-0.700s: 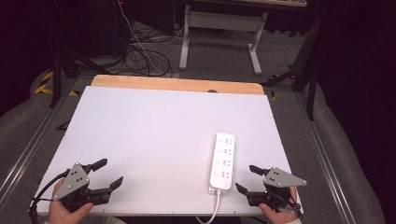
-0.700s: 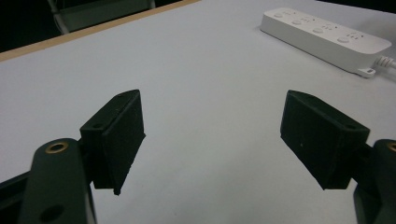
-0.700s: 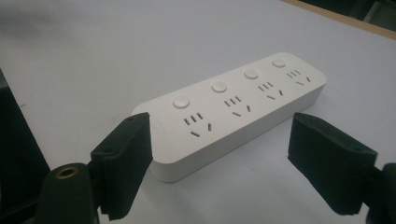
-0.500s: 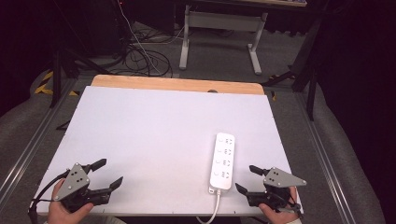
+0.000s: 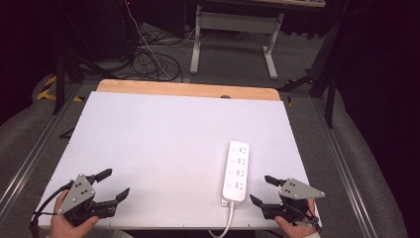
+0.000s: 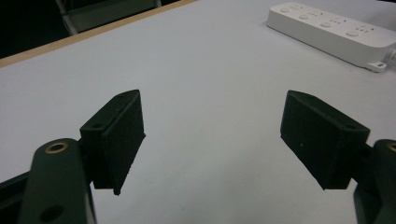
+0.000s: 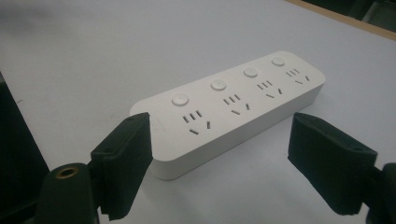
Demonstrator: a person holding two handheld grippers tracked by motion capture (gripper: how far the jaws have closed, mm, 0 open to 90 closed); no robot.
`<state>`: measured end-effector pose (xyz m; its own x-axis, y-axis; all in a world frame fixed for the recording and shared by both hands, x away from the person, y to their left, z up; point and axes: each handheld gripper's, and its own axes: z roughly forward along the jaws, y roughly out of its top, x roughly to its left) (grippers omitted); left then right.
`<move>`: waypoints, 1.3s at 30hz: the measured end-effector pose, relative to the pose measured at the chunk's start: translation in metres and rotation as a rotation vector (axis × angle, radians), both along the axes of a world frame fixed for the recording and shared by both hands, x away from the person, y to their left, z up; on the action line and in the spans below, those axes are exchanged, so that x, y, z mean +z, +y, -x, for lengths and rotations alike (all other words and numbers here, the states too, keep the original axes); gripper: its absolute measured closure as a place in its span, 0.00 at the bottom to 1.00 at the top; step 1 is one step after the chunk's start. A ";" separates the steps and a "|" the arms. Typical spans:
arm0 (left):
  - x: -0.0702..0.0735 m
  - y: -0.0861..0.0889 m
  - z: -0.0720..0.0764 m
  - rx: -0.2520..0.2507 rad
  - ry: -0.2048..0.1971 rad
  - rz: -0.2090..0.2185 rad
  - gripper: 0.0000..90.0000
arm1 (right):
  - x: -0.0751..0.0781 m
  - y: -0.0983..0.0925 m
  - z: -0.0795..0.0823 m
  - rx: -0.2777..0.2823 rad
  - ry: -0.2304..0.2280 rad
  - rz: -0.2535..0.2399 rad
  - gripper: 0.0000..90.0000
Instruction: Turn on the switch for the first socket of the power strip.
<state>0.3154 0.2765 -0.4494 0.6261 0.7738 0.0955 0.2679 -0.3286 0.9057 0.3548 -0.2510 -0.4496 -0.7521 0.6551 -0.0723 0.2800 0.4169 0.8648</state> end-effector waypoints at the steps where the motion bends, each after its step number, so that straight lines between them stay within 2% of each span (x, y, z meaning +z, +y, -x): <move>1: 0.000 0.000 0.000 -0.001 0.005 0.005 0.25 | 0.000 0.000 0.000 -0.001 0.000 -0.002 0.25; 8: 0.000 -0.001 0.001 0.004 0.005 0.009 0.24 | 0.006 0.001 -0.001 -0.004 -0.004 0.000 0.26; 17: 0.000 -0.001 0.000 0.008 0.011 0.006 0.24 | 0.021 0.010 -0.006 -0.004 -0.003 0.000 0.29; 28: 0.000 -0.001 0.000 0.010 0.012 0.002 0.24 | 0.034 0.032 -0.020 0.031 -0.007 0.000 0.30; 39: 0.000 -0.001 0.000 0.007 0.014 0.000 0.24 | 0.039 0.055 -0.032 0.068 0.000 0.010 0.31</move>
